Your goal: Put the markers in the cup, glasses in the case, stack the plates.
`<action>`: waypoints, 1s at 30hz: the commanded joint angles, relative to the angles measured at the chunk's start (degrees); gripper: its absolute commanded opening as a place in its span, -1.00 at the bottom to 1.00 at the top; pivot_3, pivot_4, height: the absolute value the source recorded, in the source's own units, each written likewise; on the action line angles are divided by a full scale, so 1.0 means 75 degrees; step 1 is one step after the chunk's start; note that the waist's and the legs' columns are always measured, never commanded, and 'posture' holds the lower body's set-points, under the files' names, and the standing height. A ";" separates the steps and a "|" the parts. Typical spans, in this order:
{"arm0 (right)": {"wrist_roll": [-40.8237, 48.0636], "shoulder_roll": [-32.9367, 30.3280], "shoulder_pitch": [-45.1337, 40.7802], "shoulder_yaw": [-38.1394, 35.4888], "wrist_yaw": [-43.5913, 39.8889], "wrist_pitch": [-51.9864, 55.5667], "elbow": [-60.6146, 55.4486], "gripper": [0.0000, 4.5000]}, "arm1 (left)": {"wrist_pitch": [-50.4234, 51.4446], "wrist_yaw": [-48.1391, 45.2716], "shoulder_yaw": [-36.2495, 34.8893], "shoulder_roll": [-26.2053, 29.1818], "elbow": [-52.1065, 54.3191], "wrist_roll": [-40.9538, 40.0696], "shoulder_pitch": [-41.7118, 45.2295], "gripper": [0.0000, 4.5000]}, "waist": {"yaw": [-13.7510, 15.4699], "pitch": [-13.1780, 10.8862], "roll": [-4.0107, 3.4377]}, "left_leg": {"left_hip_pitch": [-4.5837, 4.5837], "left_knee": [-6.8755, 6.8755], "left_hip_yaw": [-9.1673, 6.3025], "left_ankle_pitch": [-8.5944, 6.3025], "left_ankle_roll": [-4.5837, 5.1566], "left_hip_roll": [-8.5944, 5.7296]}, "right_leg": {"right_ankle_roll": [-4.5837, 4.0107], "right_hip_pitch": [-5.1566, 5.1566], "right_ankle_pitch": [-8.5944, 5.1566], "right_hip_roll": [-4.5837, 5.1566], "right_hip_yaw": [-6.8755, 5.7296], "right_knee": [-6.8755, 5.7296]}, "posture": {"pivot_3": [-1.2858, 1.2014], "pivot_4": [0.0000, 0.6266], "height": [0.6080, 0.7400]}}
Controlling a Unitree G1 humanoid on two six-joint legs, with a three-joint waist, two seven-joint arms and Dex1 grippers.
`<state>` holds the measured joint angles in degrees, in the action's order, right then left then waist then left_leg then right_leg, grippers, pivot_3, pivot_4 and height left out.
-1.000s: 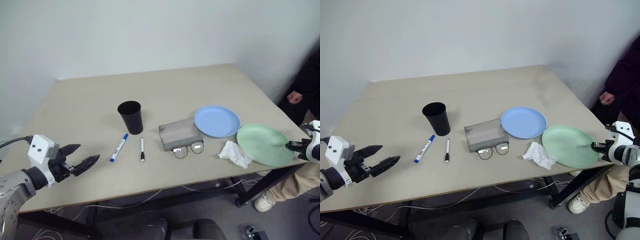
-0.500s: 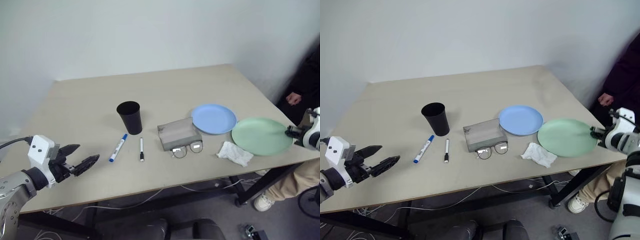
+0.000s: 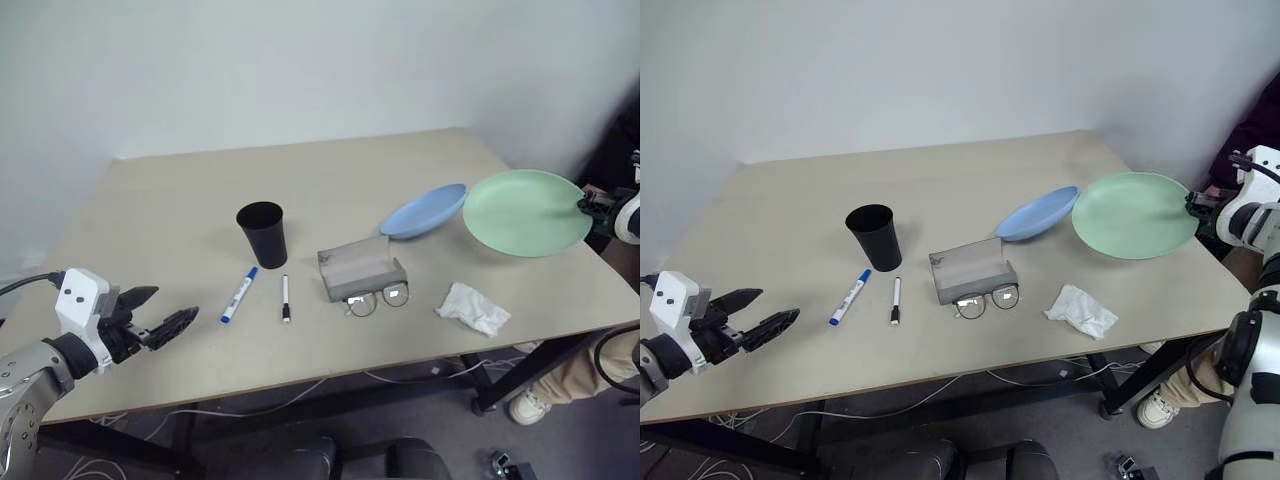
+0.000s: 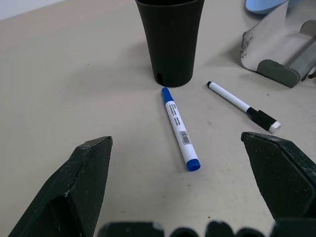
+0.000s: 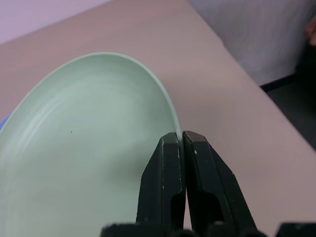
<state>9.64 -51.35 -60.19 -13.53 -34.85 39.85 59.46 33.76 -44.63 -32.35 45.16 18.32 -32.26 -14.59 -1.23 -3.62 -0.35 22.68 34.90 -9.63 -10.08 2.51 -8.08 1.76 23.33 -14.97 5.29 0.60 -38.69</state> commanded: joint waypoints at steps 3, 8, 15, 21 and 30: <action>-0.0485 -0.0510 -0.0223 0.0643 -0.0895 -0.0253 0.0028 -0.97 | 0.0020 0.0131 -0.0275 -0.0015 0.0324 -0.0087 -0.0025 1.00 | -0.0008 0.0000 -0.0001 | 0.0000 -0.0001 0.0005 -0.0001 0.0001 0.0000 | 0.0000 0.0003 0.0000 0.0000 0.0005 0.0000 | 0.03 -1.00 1.00; -0.0559 -0.0366 -0.0266 0.0761 -0.0959 -0.0243 0.0103 -0.97 | 0.0055 0.0177 -0.0314 -0.0013 0.0359 -0.0107 -0.0037 1.00 | -0.0049 0.0001 -0.0003 | -0.0006 0.0000 0.0020 -0.0001 0.0001 0.0009 | -0.0001 0.0001 0.0001 -0.0001 0.0011 -0.0007 | 0.03 -1.00 1.00; -0.0151 0.0940 -0.0693 0.0140 0.0315 -0.0613 0.0246 -0.97 | 0.0077 0.0246 -0.0296 -0.0050 0.0351 -0.0094 0.0016 1.00 | -0.0127 0.0001 -0.0005 | -0.0009 0.0000 0.0032 -0.0001 -0.0001 0.0028 | -0.0011 0.0006 0.0009 -0.0024 0.0022 -0.0008 | 0.03 -1.00 1.00; 0.0032 0.2277 -0.1102 -0.0234 0.1498 -0.1317 0.0822 -0.97 | 0.0085 0.0335 -0.0183 -0.0069 0.0348 -0.0064 0.0114 1.00 | -0.0169 0.0003 -0.0003 | -0.0011 0.0000 0.0032 -0.0001 -0.0004 0.0047 | -0.0021 0.0008 0.0020 -0.0050 0.0022 -0.0006 | 0.03 -1.00 1.00; -0.0138 0.3264 -0.1273 -0.0221 0.2718 -0.2607 0.1648 -0.97 | 0.0076 0.0461 -0.0424 -0.0181 0.0555 -0.0092 -0.0115 1.00 | -0.0190 0.0004 -0.0005 | -0.0014 0.0000 0.0034 0.0000 -0.0005 0.0046 | -0.0049 0.0008 0.0046 -0.0057 0.0026 -0.0004 | 0.03 -1.00 1.00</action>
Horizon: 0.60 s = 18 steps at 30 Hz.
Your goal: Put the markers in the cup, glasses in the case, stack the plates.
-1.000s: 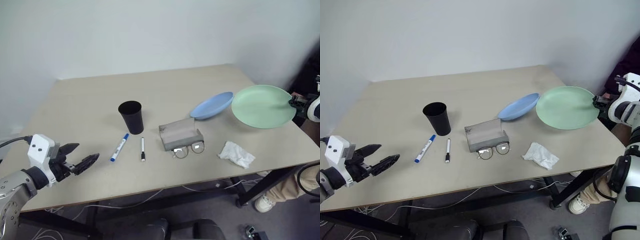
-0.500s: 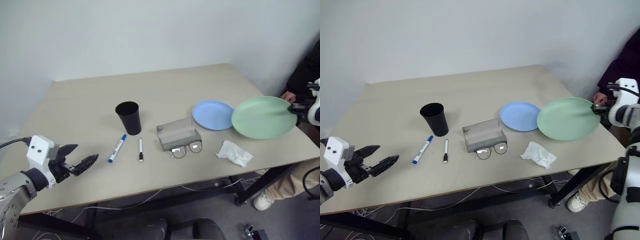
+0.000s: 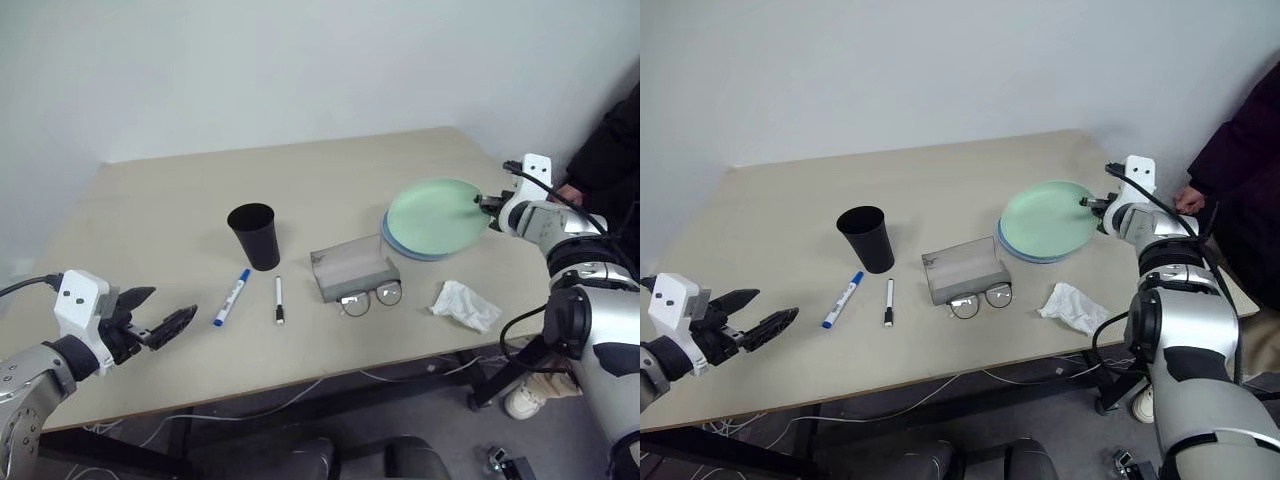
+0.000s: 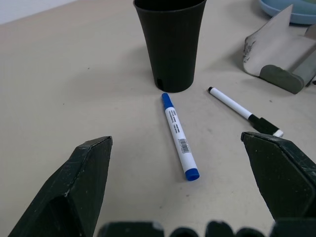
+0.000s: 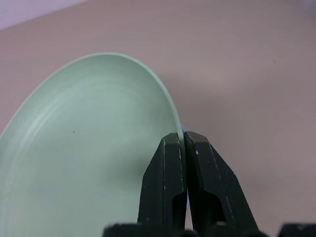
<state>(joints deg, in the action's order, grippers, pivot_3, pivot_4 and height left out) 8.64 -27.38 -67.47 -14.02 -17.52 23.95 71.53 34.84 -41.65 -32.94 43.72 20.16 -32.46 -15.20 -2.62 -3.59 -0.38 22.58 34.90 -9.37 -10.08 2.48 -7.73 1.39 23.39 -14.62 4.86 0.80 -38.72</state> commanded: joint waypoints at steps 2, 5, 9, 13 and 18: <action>0.0064 0.0159 -0.0306 -0.0248 0.0594 -0.0666 0.0142 -0.97 | -0.0082 0.0049 -0.0414 0.0003 0.0366 -0.0060 -0.0127 1.00 | -0.0013 0.0000 -0.0001 | -0.0003 0.0000 0.0002 0.0000 0.0000 0.0000 | -0.0003 0.0001 0.0000 -0.0001 0.0003 -0.0001 | 0.03 -1.00 1.00; 0.0151 0.0308 -0.0294 -0.0374 0.0769 -0.0799 0.0272 -0.97 | -0.0188 -0.0027 -0.0484 0.0030 0.0419 -0.0042 -0.0208 1.00 | -0.0022 0.0001 -0.0003 | -0.0004 0.0000 0.0002 0.0001 -0.0001 0.0002 | -0.0005 0.0001 -0.0002 -0.0004 0.0002 -0.0001 | 0.03 -1.00 1.00; 0.0301 0.0519 -0.0298 -0.0621 0.0863 -0.0855 0.0361 -0.97 | -0.0273 -0.0281 -0.0515 0.0040 0.0548 -0.0254 -0.0162 1.00 | -0.0031 0.0002 -0.0004 | -0.0009 0.0000 0.0002 0.0001 -0.0002 0.0006 | -0.0005 -0.0001 -0.0003 -0.0009 0.0002 -0.0001 | 0.03 -1.00 1.00; 0.0519 0.0688 -0.0304 -0.0964 0.0963 -0.0848 0.0433 -0.77 | -0.0284 -0.0421 -0.0427 0.0011 0.0648 -0.0461 0.0020 1.00 | -0.0028 0.0002 -0.0004 | -0.0009 0.0000 0.0008 0.0003 -0.0004 0.0013 | -0.0003 -0.0001 -0.0001 -0.0012 0.0002 -0.0001 | 0.03 -1.00 1.00; 0.0545 0.0739 -0.0318 -0.1113 0.1058 -0.0838 0.0435 -0.09 | -0.0237 -0.0445 -0.0267 0.0054 0.0557 -0.0426 0.0192 1.00 | -0.0029 0.0003 -0.0005 | -0.0011 0.0000 0.0014 0.0004 -0.0004 0.0015 | -0.0004 -0.0002 0.0001 -0.0015 0.0003 -0.0001 | 0.03 -1.00 1.00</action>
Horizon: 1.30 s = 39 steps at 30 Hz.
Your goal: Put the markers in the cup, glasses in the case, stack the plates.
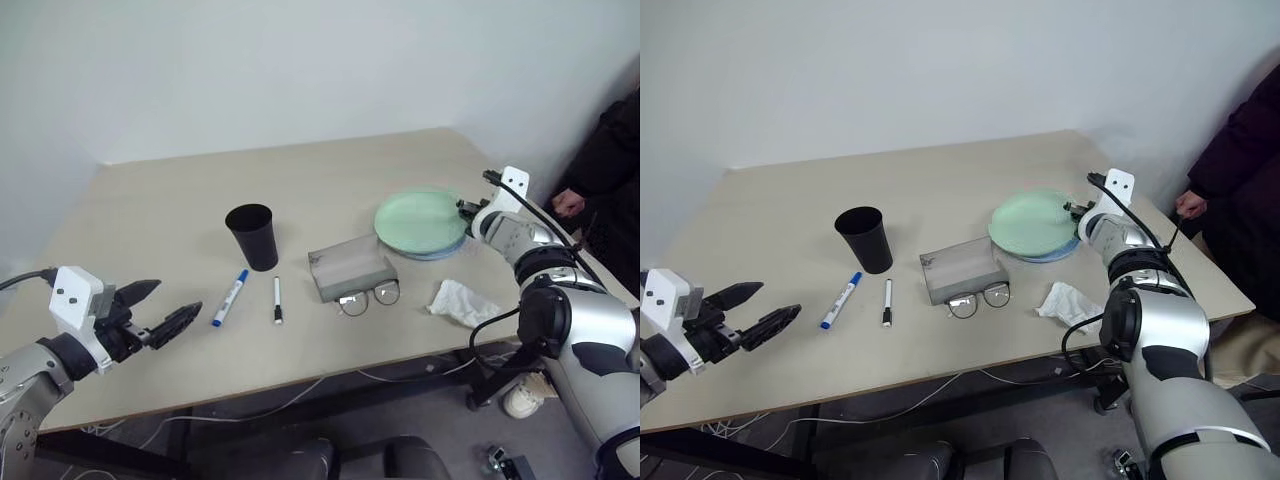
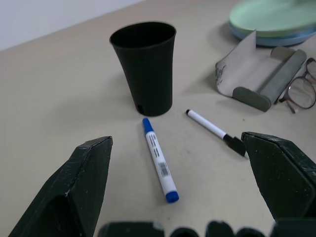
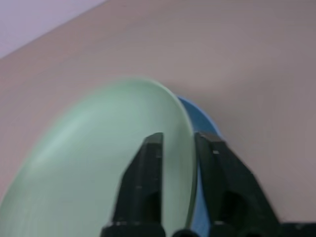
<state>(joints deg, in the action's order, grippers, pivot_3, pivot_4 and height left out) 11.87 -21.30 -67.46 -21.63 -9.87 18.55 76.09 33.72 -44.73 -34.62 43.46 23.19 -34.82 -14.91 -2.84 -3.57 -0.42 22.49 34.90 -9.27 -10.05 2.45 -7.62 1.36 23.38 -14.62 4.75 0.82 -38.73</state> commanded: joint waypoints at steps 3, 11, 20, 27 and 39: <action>-0.0124 -0.0229 -0.0406 0.0162 -0.0374 -0.0017 -0.0302 0.05 | -0.0077 -0.0036 -0.0038 0.0089 0.0173 -0.0097 0.0142 1.00 | 0.0000 0.0000 0.0000 | 0.0000 -0.0001 0.0010 0.0000 0.0000 0.0001 | -0.0004 0.0003 0.0003 0.0000 0.0001 0.0000 | 0.03 -1.00 1.00; -0.1103 -0.1169 0.0376 0.2538 -0.5245 0.0679 -0.2358 0.05 | -0.0105 -0.0016 -0.0146 0.0021 0.0257 -0.0115 0.0000 1.00 | 0.0007 0.0000 -0.0001 | 0.0001 -0.0001 0.0032 -0.0001 0.0002 0.0007 | 0.0019 0.0009 -0.0003 0.0000 -0.0001 0.0001 | 0.03 -1.00 1.00; -0.0796 -0.3174 0.3487 0.4155 -0.8718 0.1358 -0.7561 0.05 | -0.0103 -0.0060 -0.0089 -0.0013 0.0269 -0.0137 -0.0027 1.00 | 0.0004 0.0000 -0.0005 | 0.0012 0.0007 0.0043 -0.0008 0.0005 0.0015 | 0.0031 0.0011 -0.0002 0.0014 0.0010 0.0002 | 0.03 -1.00 1.00; -0.1004 -0.3764 0.4554 0.4666 -0.9156 0.1445 -0.8819 0.05 | -0.0110 -0.0095 -0.0033 -0.0042 0.0327 -0.0151 -0.0015 1.00 | 0.0029 0.0000 0.0011 | 0.0012 0.0027 0.0071 -0.0018 -0.0006 0.0055 | 0.0032 0.0012 0.0000 0.0029 -0.0005 -0.0002 | 0.03 -1.00 1.00; -0.1715 -0.3642 0.4875 0.5388 -0.8676 0.0607 -0.8779 0.05 | -0.0263 -0.0163 0.0020 -0.0063 0.0320 -0.0038 -0.0021 1.00 | 0.0050 -0.0002 0.0032 | 0.0016 0.0037 0.0081 -0.0041 0.0004 0.0055 | 0.0033 0.0014 0.0000 0.0031 -0.0002 0.0006 | 0.03 -1.00 1.00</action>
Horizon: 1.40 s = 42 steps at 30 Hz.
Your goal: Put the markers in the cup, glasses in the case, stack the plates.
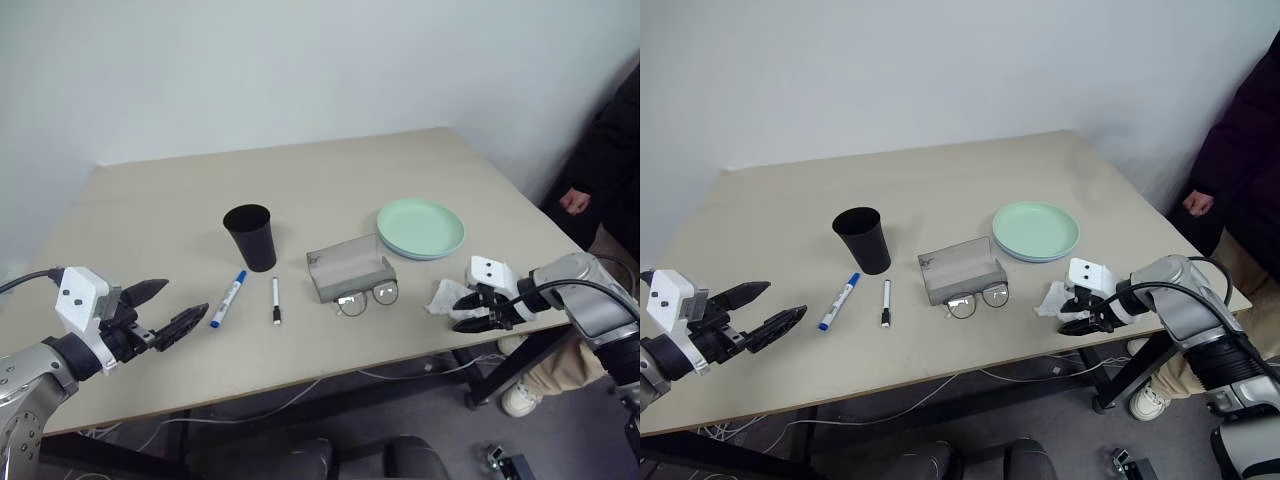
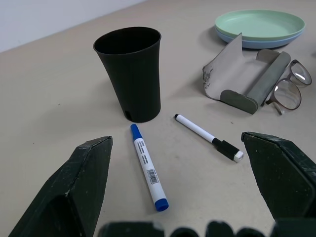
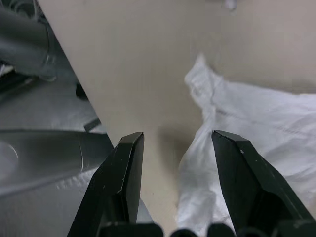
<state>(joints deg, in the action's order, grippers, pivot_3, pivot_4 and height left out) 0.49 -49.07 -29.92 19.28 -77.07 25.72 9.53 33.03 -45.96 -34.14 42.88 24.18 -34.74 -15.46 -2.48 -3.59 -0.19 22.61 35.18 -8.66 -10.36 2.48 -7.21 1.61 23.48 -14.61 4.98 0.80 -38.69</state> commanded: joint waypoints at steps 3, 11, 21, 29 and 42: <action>-0.0423 0.0209 -0.0184 -0.0025 0.0613 -0.0642 0.0376 -0.03 | -0.0171 0.0014 -0.0062 -0.0007 0.0219 -0.0048 0.0016 1.00 | 0.0016 0.0000 0.0003 | -0.0001 0.0001 0.0001 0.0000 0.0000 0.0000 | 0.0001 -0.0002 0.0001 -0.0001 0.0000 0.0000 | 0.03 -1.00 1.00; -0.0628 0.0389 -0.0366 -0.0045 0.0844 -0.0837 0.0886 -0.97 | -0.0175 0.0057 -0.0072 -0.0069 0.0288 -0.0041 -0.0031 1.00 | 0.0153 0.0001 0.0009 | -0.0006 0.0002 0.0004 0.0000 0.0000 0.0002 | 0.0002 -0.0004 0.0002 -0.0005 0.0002 0.0000 | 0.03 -1.00 1.00; 0.0381 0.0644 -0.1879 -0.0793 0.0210 -0.0105 0.1309 -0.97 | -0.0225 0.0082 -0.0079 -0.0083 0.0324 -0.0011 -0.0085 1.00 | 0.0168 -0.0002 0.0010 | -0.0007 0.0003 0.0014 0.0000 0.0000 0.0008 | 0.0004 -0.0001 0.0005 -0.0005 0.0002 -0.0002 | 0.03 -1.00 1.00; 0.0059 0.1819 -0.3817 -0.1017 0.1448 -0.1092 0.3686 -0.97 | -0.0250 0.0092 -0.0054 -0.0057 0.0284 -0.0002 -0.0041 1.00 | 0.0174 0.0000 0.0020 | -0.0010 0.0003 0.0014 -0.0007 -0.0004 0.0012 | 0.0004 -0.0003 0.0006 -0.0010 -0.0003 0.0006 | 0.03 -1.00 1.00; -0.1575 0.3546 -0.5013 -0.0699 0.5252 -0.3824 0.8266 -0.89 | -0.0242 0.0272 -0.0098 -0.0180 0.0536 -0.0064 -0.0228 1.00 | 0.0149 0.0000 0.0013 | -0.0018 -0.0022 0.0026 -0.0004 -0.0007 0.0002 | -0.0023 0.0016 0.0042 -0.0037 -0.0002 0.0005 | 0.03 -1.00 1.00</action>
<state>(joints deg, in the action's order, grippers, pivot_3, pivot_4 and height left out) -10.18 -22.41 -64.40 14.87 -40.71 -0.86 71.19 32.05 -44.35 -33.69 41.58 26.03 -34.61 -17.36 -1.36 -3.59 -0.09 22.46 35.00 -8.46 -10.39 2.42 -7.19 1.44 23.60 -14.30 4.69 0.80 -38.66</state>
